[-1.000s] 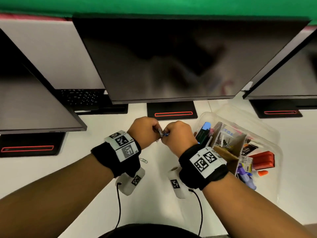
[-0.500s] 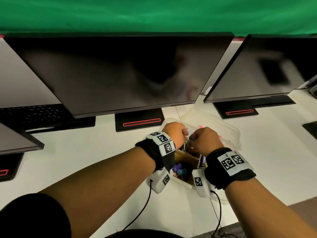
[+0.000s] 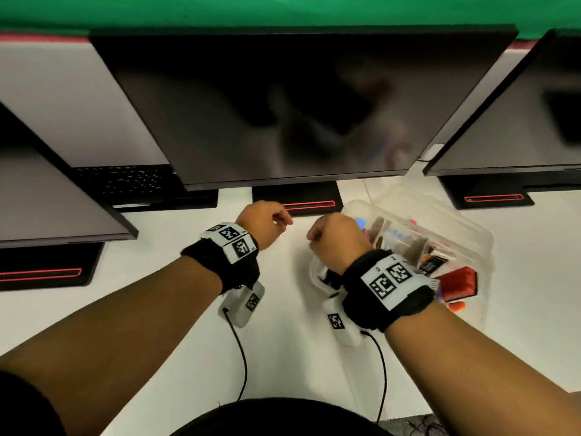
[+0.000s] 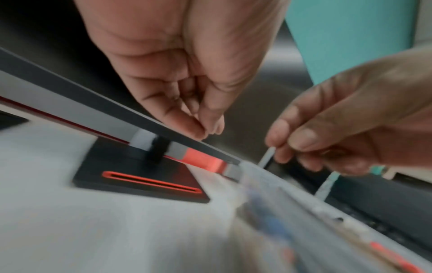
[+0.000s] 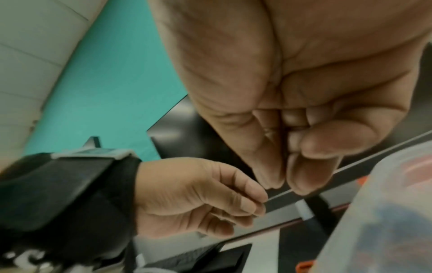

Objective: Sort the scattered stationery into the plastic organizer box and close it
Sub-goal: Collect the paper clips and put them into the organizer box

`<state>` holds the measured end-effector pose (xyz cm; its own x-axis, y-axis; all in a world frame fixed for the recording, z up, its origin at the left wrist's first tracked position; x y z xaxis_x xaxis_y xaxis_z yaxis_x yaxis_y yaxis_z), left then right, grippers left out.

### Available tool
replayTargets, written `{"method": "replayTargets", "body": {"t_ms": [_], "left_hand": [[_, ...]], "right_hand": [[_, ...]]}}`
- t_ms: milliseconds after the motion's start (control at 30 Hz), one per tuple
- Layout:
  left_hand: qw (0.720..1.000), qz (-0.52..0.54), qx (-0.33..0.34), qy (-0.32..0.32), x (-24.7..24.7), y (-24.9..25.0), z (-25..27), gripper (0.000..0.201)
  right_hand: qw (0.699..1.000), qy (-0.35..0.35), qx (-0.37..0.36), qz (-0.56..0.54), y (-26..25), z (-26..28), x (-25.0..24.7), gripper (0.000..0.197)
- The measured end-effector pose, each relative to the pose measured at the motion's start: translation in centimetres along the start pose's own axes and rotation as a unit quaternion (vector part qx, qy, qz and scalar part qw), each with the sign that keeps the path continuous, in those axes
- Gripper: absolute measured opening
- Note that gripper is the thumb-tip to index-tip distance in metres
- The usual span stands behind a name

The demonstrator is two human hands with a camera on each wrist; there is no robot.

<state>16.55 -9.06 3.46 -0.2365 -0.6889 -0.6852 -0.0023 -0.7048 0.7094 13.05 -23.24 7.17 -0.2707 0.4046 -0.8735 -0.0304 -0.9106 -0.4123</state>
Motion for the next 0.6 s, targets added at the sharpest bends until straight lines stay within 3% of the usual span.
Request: {"method": "replayTargets", "body": {"t_ms": [167, 300, 467, 600], "left_hand": [[0.987, -0.127, -0.072, -0.069, -2.3, -9.6, 3.4, 0.021], [0.972, -0.156, -0.107, -0.137, -1.4, -13.9, 6.1, 0.026], [0.962, -0.171, -0.107, -0.183, 1.0, -17.0, 8.0, 0.035], [0.966, -0.168, -0.092, -0.176, 1.4, -17.3, 8.5, 0.038]], "right_hand": [[0.987, -0.125, -0.065, 0.074, -4.2, -0.4, 8.1, 0.031], [0.968, -0.210, -0.074, 0.115, -4.3, -0.5, 13.6, 0.034], [0.978, -0.177, -0.070, 0.087, -4.0, -1.1, 17.6, 0.038], [0.981, -0.148, -0.073, 0.098, -4.2, -1.1, 18.6, 0.022]]}}
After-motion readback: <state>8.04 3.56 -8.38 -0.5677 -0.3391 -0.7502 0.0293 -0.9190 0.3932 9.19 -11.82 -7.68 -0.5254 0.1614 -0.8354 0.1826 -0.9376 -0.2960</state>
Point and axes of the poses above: each hand's wrist, its own z-axis away from the middle knuckle, its own x-axis out of the palm, y = z × x, the point moved 3 cm from there along -z, towards the middle knuckle, and after that the axes turned 3 degrees about z, right-handed, at the moved point
